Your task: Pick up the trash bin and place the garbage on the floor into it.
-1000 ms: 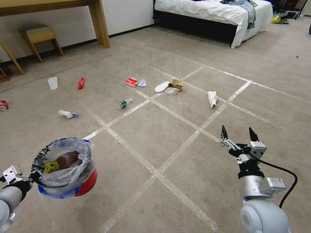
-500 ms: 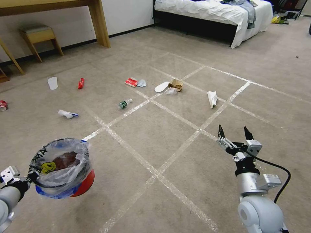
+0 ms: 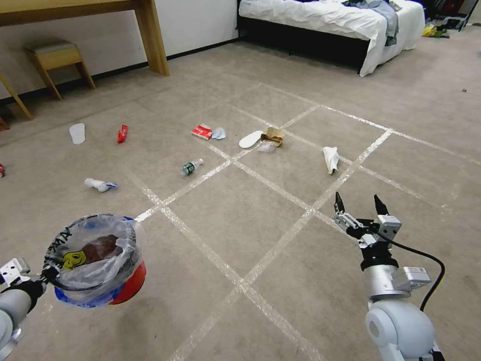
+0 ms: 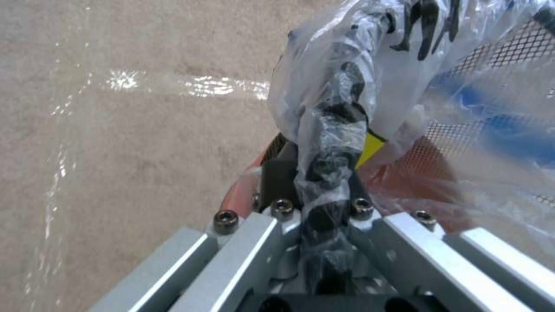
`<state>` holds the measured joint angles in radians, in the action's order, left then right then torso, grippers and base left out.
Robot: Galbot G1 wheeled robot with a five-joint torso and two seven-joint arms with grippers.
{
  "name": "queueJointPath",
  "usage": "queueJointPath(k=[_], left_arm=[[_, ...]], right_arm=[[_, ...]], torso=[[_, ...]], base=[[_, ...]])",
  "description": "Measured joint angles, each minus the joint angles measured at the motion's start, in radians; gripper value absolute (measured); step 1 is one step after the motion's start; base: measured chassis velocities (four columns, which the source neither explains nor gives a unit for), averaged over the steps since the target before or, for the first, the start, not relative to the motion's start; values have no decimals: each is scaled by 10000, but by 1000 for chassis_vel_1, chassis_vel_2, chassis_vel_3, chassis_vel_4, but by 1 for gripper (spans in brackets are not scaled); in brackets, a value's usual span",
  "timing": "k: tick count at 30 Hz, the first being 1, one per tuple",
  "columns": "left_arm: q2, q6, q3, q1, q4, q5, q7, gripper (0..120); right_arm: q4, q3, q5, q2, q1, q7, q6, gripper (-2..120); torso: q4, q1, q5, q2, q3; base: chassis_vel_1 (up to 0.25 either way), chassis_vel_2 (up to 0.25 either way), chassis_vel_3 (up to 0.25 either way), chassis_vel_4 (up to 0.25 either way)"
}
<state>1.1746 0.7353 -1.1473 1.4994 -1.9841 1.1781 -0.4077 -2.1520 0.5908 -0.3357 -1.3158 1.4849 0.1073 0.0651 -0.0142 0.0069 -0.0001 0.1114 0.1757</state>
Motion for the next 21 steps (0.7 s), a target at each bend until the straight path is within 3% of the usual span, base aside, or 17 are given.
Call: queueJointPath(k=[21], left_arm=[[-84,0,-158,-10,194,32,29,0]], right_arm=[[-95,-68,-1,-9,-71,-50,-134,100]], torso=[[0,0,0,1,-1]], base=[[-117,117,122,-123]])
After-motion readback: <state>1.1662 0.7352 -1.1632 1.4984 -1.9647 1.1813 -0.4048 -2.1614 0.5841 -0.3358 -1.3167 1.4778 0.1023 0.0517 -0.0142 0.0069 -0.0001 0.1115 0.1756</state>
